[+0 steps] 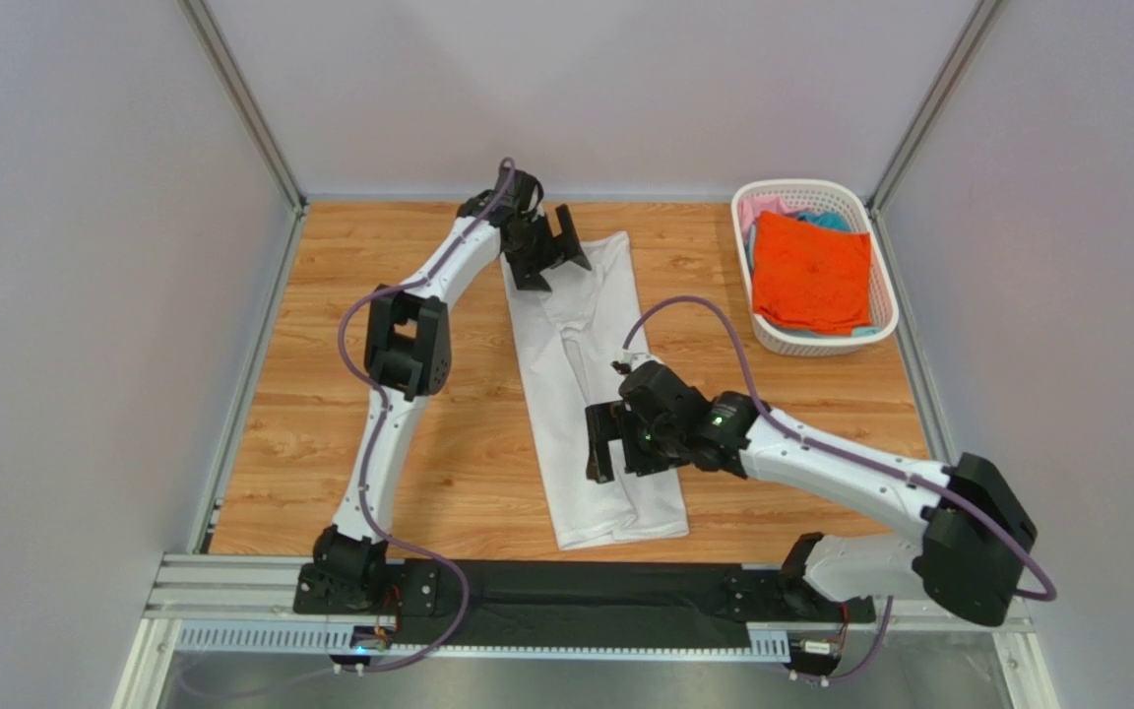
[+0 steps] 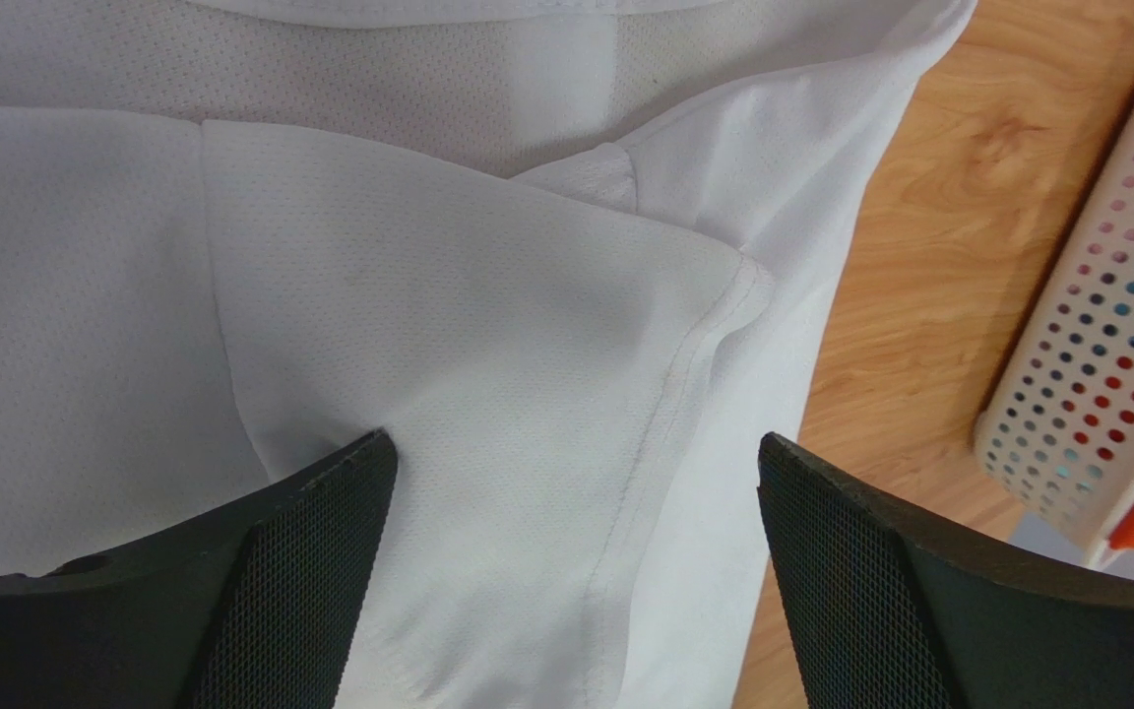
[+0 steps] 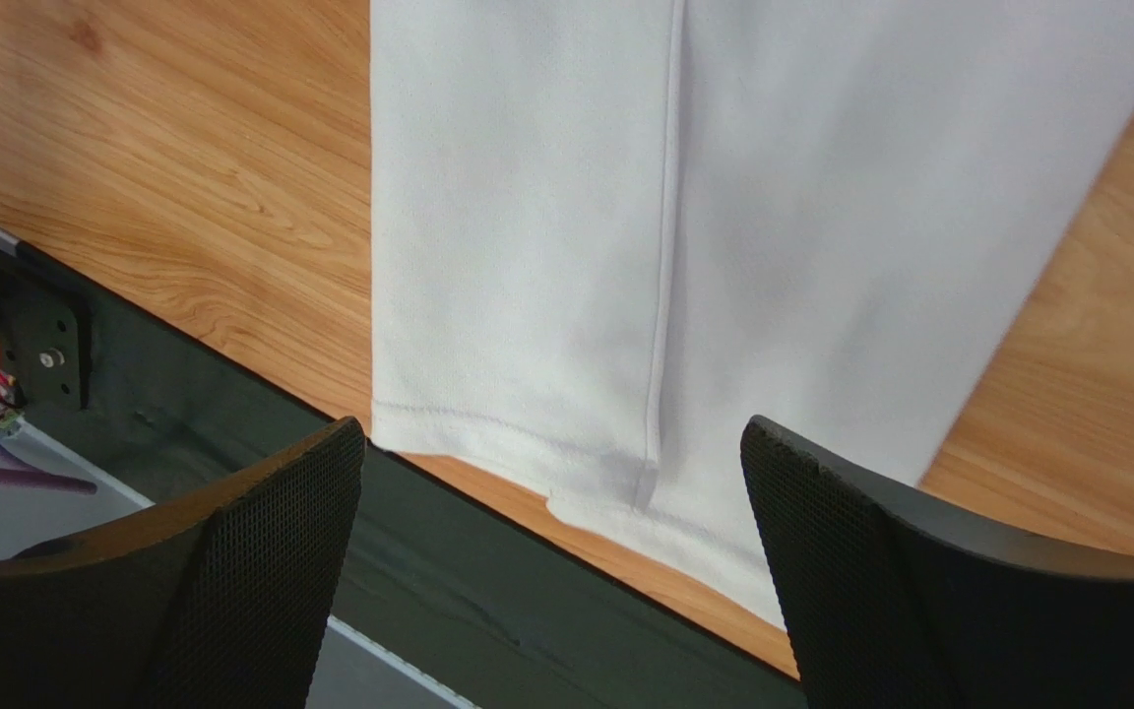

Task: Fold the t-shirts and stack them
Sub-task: Fold the tshirt

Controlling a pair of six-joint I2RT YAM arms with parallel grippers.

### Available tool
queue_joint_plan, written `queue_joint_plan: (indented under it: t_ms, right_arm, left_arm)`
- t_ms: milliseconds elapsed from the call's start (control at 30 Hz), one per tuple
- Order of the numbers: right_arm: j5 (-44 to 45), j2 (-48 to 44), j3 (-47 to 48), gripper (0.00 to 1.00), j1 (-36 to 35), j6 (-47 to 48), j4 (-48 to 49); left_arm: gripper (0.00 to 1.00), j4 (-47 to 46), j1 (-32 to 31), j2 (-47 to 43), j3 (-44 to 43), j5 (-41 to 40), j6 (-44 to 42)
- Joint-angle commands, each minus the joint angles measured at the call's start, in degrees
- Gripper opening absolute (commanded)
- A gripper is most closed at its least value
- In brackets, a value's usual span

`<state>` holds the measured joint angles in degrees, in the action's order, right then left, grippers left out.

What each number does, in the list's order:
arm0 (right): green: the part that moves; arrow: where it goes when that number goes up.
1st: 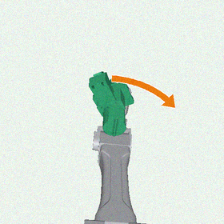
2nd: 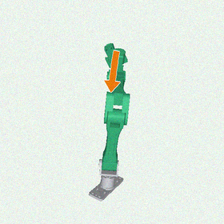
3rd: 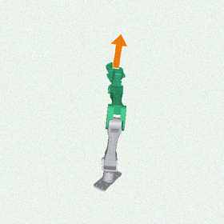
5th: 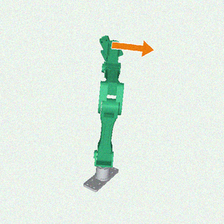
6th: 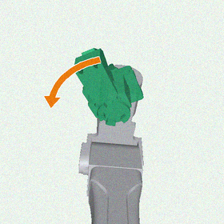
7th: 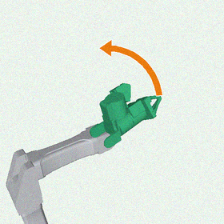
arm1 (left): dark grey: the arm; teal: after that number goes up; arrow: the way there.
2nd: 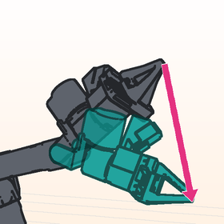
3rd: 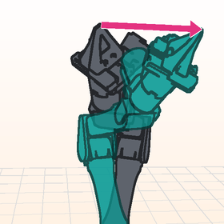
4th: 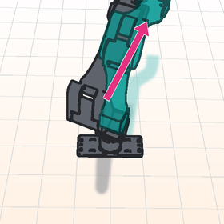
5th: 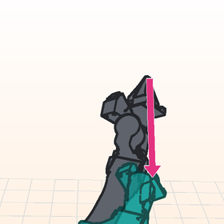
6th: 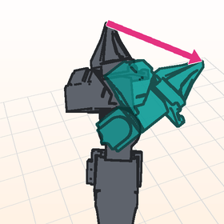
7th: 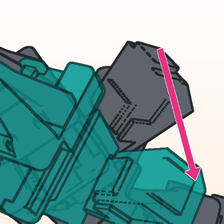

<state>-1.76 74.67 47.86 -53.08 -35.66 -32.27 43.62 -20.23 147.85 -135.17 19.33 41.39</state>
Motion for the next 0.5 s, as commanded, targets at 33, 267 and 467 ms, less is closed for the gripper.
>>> queue_joint_plan:
  t_ms: [33,267,467]
  right_arm:
    - [6.2,-8.6,-0.8,1.00,-0.2,-3.9,-5.2]
    - [6.9,-15.3,-5.0,1.00,0.0,-5.6,-6.7]
    - [6.5,-18.3,-7.9,1.00,0.1,-7.2,-7.6]
  left_arm:
    - [1.00,-2.0,-0.7,5.0,-3.1,4.4,1.8]
    - [1.00,-1.9,-1.0,0.7,-3.1,5.7,1.3]
    - [1.00,1.7,-1.7,-13.6,1.8,2.3,-2.4]
